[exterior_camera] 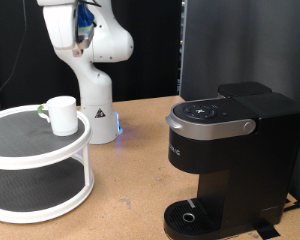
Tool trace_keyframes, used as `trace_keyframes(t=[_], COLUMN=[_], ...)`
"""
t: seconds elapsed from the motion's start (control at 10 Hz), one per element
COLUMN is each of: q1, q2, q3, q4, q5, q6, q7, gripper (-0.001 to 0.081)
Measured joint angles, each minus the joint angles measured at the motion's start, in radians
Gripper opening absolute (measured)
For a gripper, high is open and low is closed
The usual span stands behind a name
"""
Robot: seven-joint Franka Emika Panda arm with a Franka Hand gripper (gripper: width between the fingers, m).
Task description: Make a cup of coffee with the keurig machine
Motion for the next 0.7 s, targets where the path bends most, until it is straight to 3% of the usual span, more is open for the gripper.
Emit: trace_keyframes(t=[0.2,0.5,0.7], q1=[-0.005,-0.005,-0.005], q2=[-0.081,-0.072,-0.077], q3=[-0.016,-0.024,-0.056], q4=[-0.057,-0.057,-0.051], q5=[-0.011,0.004,-0.002], q6=[-0.003,-0.001,-0.052], q7=[-0.033,-0.049,-0.122], gripper=[0.0005,0.0005,0.0005])
